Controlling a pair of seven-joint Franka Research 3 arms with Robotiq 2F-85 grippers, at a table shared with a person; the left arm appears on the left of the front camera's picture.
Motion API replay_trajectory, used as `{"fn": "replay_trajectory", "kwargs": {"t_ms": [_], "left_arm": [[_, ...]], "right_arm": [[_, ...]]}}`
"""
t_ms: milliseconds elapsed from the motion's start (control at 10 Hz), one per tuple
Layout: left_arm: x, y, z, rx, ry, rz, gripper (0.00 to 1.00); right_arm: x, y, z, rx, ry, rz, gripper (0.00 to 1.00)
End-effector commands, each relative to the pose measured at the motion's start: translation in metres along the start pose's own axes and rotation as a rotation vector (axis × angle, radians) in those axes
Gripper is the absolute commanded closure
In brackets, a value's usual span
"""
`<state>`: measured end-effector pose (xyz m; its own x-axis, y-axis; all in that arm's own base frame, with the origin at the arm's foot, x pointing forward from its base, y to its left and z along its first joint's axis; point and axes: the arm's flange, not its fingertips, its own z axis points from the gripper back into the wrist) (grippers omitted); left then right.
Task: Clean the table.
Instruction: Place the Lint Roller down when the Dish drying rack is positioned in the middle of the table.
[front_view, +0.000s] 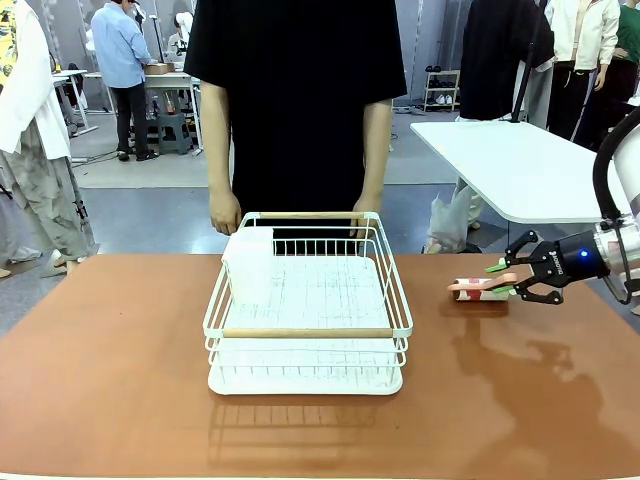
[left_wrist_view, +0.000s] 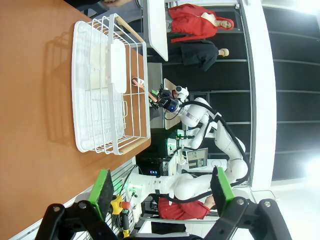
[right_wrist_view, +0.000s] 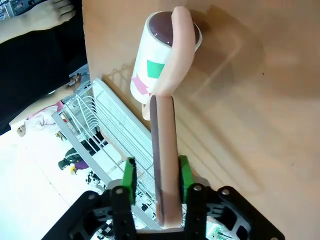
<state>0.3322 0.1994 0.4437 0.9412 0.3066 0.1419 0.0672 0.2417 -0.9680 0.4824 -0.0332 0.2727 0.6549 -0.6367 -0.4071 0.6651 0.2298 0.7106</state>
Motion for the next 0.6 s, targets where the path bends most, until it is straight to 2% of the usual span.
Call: {"fn": "replay_trajectory", "kwargs": {"t_ms": [0,200,300,500], "left_arm": [[-0.001,-0.001,0.002,-0.005,-0.003,-0.005,0.0],[-0.001,-0.001,0.002,-0.005,-0.003,-0.005,0.0],[-0.001,-0.001,0.002,-0.005,-0.003,-0.005,0.0],[-0.001,-0.001,0.002,-0.005,-0.003,-0.005,0.0]], "right_arm": [[-0.017,-0.002,0.006,-0.043,-0.01,0.027,0.0],[-0.045,0.002,0.02,-0.123,-0.011,0.035,0.0],[-0.058,0.006,0.029,-0.27,-0.018,-0.005,0.03],[-0.083,0.022,0.049,-0.364,-0.061,0.011,0.0]]}}
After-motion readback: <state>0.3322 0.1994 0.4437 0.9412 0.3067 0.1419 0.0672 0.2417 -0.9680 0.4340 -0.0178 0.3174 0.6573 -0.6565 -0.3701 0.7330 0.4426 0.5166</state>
